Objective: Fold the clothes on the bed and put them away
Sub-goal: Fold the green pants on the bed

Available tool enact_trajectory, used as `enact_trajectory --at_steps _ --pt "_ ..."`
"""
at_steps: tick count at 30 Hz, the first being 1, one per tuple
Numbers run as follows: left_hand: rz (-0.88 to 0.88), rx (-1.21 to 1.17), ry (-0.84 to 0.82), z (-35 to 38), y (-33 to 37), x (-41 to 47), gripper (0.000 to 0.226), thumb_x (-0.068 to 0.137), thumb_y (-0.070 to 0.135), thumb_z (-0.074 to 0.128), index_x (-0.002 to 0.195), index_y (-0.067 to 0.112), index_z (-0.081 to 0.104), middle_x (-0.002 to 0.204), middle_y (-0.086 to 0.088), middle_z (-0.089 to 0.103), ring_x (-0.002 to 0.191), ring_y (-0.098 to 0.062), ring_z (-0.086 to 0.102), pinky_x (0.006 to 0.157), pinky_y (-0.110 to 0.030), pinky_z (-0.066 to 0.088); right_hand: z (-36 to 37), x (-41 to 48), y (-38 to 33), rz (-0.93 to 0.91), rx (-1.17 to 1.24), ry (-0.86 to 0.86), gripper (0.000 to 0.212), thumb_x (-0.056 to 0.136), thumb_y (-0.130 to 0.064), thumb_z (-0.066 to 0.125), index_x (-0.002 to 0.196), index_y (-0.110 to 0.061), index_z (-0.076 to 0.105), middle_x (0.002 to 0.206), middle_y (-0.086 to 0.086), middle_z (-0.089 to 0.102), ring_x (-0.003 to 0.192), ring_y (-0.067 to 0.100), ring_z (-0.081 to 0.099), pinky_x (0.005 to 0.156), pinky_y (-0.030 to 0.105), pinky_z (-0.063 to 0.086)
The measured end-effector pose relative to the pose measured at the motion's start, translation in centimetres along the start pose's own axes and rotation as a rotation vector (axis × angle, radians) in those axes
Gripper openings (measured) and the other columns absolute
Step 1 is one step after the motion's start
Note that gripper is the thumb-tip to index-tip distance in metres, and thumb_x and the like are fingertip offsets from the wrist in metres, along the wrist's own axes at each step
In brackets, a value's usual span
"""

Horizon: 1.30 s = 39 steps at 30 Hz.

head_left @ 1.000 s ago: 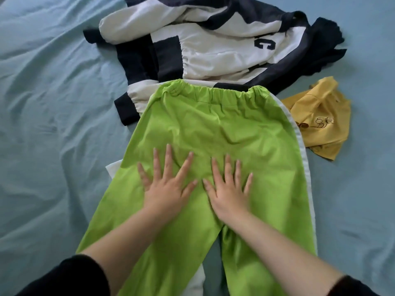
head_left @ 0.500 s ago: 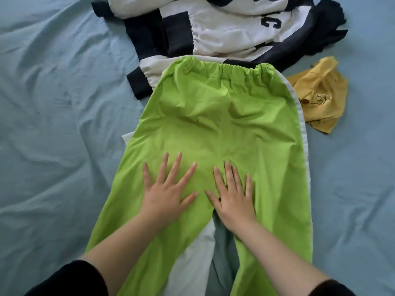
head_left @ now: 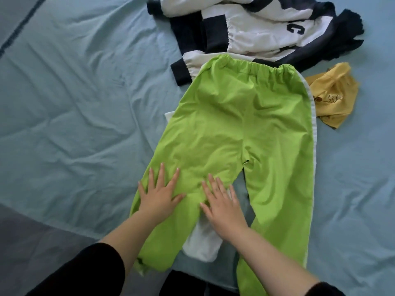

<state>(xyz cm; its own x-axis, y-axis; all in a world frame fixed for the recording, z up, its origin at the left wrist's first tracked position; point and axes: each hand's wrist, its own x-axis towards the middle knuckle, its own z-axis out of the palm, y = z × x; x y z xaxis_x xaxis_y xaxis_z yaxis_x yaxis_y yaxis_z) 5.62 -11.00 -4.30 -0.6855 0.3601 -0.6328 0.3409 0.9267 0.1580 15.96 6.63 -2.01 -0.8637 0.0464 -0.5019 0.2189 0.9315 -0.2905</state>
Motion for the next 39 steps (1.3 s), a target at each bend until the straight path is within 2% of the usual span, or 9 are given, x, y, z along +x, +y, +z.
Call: enact_trajectory --at_steps 4,7,12,18,21,24,28,35,39 --pt "-0.186 -0.172 -0.037 0.9 -2.9 -2.7 0.075 0.092 0.065 0.036 0.149 0.046 -0.009 0.160 0.001 -0.021 0.147 -0.035 -0.010 0.113 -0.063 0.011 2.2 -0.3 -3.0 -0.066 -0.036 -0.154 0.066 0.100 -0.054 0.017 0.152 -0.026 -0.012 0.153 -0.006 -0.029 0.142 0.014 -0.028 0.112 0.040 -0.022" --pt "-0.322 -0.367 0.126 1.5 -4.9 -3.4 0.079 0.092 0.051 0.052 0.153 0.020 0.012 0.154 -0.016 0.023 0.136 -0.036 0.030 0.109 -0.046 0.030 3.8 0.2 -3.0 -0.043 -0.090 -0.308 0.077 0.095 -0.064 0.017 0.151 -0.024 -0.017 0.151 -0.002 -0.034 0.143 0.018 -0.028 0.114 0.043 -0.019" --pt "-0.401 -0.777 0.062 1.5 -7.2 -3.4 0.038 0.086 0.042 0.067 0.113 0.016 0.057 0.112 -0.007 0.065 0.103 -0.027 0.060 0.077 -0.033 0.045 3.5 1.1 -3.7 -0.016 -0.092 -0.346 0.077 0.096 -0.060 0.026 0.153 -0.022 -0.010 0.157 -0.001 -0.025 0.147 0.020 -0.019 0.117 0.045 -0.011" --pt "-0.231 -0.606 0.264 0.4 -6.0 -6.3 0.031 0.095 0.035 0.056 0.117 0.016 0.068 0.118 -0.005 0.061 0.110 -0.027 0.055 0.089 -0.037 0.045 1.8 -0.9 -7.8 0.204 0.577 -0.038 0.040 0.099 -0.032 0.046 0.136 -0.017 0.053 0.144 0.001 0.050 0.133 0.016 0.044 0.111 0.029 0.032" --pt "-0.130 -0.452 0.488 0.0 -4.8 -8.4 0.022 0.092 0.026 0.063 0.107 0.013 0.072 0.111 -0.008 0.063 0.103 -0.032 0.055 0.087 -0.041 0.045 0.7 -0.9 -10.2 0.376 1.130 -0.170 0.054 0.094 -0.040 0.056 0.141 -0.013 0.047 0.146 -0.002 0.046 0.130 0.007 0.043 0.108 0.024 0.032" --pt "-0.064 -0.569 0.337 0.3 -2.4 -10.2 0.020 0.094 0.025 0.056 0.110 0.017 0.066 0.099 -0.003 0.060 0.093 -0.027 0.059 0.076 -0.038 0.046 -0.4 -0.3 -11.6 0.469 1.489 -0.267 0.072 0.085 -0.052 0.063 0.145 -0.023 0.037 0.142 -0.008 0.048 0.121 0.005 0.047 0.099 0.029 0.038" --pt "-0.009 -0.737 0.149 1.7 2.3 -12.2 0.032 0.089 0.021 0.057 0.121 0.024 0.055 0.114 0.001 0.060 0.105 -0.021 0.059 0.086 -0.037 0.048 0.2 -0.6 -10.8 0.610 1.537 -0.085 0.008 0.090 -0.019 0.061 0.098 -0.020 0.061 0.101 0.006 0.068 0.089 0.020 0.064 0.071 0.026 0.053" --pt "0.001 -0.428 0.059 3.8 7.2 -14.4 0.030 0.081 0.032 0.056 0.110 0.032 0.049 0.111 0.009 0.062 0.106 -0.021 0.059 0.082 -0.036 0.046 1.4 -4.9 -1.6 0.825 1.645 0.063 0.018 0.097 -0.025 0.055 0.110 -0.014 0.058 0.104 0.011 0.068 0.096 0.028 0.067 0.085 0.045 0.056" --pt "0.141 -0.467 0.000 6.1 12.5 -15.9 0.051 0.089 0.025 0.054 0.135 0.041 0.040 0.127 0.009 0.051 0.113 -0.019 0.055 0.085 -0.033 0.047 2.3 -8.4 2.6 0.774 1.532 -0.014 0.031 0.089 -0.019 0.066 0.116 -0.008 0.057 0.098 0.009 0.068 0.091 0.028 0.067 0.078 0.043 0.057"
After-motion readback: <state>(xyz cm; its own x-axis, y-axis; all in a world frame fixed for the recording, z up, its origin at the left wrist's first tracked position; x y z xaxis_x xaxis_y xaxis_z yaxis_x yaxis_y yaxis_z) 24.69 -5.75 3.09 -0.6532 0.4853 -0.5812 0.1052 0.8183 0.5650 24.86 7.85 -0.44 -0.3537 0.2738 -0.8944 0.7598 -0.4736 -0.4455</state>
